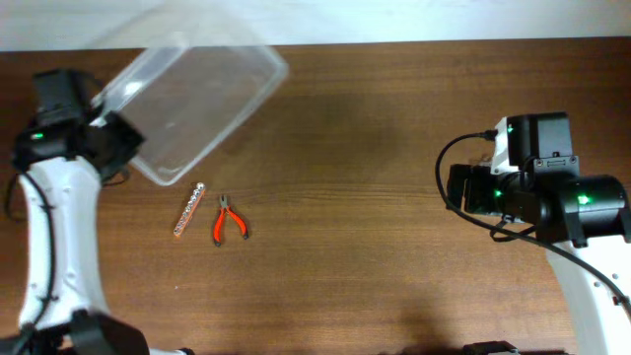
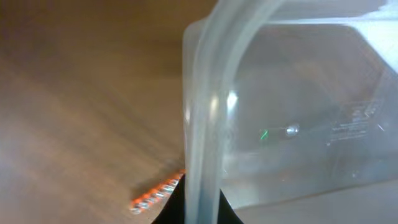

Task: Pack container
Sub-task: 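Drag the clear container with the left gripper to the table center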

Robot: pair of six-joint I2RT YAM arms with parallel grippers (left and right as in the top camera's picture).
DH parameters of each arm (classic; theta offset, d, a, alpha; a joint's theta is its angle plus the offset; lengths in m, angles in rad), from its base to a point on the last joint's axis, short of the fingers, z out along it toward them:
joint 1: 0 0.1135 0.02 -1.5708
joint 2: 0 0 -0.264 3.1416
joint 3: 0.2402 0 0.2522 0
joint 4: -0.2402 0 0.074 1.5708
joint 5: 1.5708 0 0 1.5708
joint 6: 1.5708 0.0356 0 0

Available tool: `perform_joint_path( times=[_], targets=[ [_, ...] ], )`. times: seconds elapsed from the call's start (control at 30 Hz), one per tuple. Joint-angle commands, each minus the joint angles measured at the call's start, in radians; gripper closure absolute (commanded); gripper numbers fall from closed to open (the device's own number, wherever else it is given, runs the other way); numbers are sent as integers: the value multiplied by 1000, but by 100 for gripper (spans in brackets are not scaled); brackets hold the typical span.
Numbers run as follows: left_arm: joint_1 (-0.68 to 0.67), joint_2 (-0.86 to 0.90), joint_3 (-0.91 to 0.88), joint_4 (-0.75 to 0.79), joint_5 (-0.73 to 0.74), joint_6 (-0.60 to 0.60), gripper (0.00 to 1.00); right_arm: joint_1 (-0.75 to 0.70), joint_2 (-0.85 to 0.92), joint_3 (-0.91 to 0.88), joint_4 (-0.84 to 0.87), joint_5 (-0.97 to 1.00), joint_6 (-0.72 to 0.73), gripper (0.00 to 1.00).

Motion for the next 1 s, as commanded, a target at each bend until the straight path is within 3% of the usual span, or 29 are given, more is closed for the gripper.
perform_joint_path(
  times=[0.0,0.23,0.37,0.6,0.97],
  targets=[
    [-148,-34,19,-10,26,131,98,5,-34,51,5,61,-1,1],
    [-411,-13,11,-43,16,199,98,-11,-74,101,-9,132,68,1],
    [-516,36,11,-71,-90,201,98,-89,-84,121,-65,127,148,1],
    [-539,161,11,-85,-76,201,98,-190,-85,121,-138,108,128,1],
    [-539,322,11,-117,-62,201,98,-197,-85,121,-171,101,82,1]
  ],
)
